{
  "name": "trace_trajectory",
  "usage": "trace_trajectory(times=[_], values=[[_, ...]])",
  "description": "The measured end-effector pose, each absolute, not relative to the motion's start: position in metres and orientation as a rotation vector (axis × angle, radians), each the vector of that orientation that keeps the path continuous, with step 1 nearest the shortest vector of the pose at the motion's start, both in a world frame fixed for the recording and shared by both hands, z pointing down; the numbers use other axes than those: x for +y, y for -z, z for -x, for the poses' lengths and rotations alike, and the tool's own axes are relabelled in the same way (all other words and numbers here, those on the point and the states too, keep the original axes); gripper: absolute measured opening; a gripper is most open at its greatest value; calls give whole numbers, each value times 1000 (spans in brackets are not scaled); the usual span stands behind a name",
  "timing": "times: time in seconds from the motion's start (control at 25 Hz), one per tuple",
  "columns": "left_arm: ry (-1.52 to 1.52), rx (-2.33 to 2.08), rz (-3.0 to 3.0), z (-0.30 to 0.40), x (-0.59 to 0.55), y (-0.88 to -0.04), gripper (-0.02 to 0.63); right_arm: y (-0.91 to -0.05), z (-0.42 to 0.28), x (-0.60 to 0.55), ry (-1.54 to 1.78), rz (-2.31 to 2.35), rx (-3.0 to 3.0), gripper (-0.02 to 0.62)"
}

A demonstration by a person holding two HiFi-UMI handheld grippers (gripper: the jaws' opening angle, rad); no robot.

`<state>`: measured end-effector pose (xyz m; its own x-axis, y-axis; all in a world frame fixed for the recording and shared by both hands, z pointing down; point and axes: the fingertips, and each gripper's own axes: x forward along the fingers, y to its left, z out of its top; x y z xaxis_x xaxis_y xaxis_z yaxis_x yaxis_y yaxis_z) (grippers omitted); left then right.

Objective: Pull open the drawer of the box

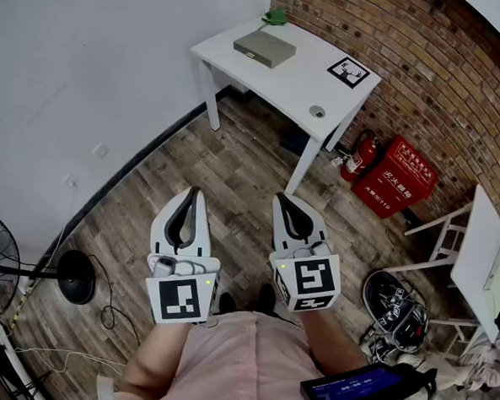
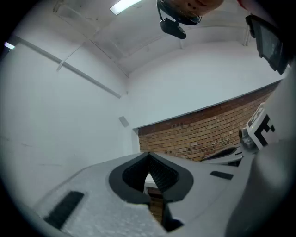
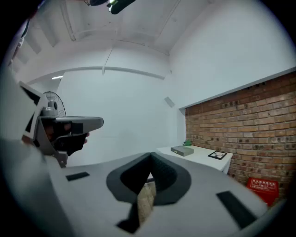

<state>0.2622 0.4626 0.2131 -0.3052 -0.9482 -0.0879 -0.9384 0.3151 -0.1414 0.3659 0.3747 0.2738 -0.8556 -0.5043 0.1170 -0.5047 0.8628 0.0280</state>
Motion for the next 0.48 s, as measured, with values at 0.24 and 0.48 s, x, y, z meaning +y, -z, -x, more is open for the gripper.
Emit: trace_trajectory(times=[0.24,0.48], values=[[93,2416,1743,-269,464,-217,6,-278,-371,378,-4,-776,-2914,3],[103,2458,1725,-279,463,-224,12,-283,-382,374,-27,-760,-2932,6]])
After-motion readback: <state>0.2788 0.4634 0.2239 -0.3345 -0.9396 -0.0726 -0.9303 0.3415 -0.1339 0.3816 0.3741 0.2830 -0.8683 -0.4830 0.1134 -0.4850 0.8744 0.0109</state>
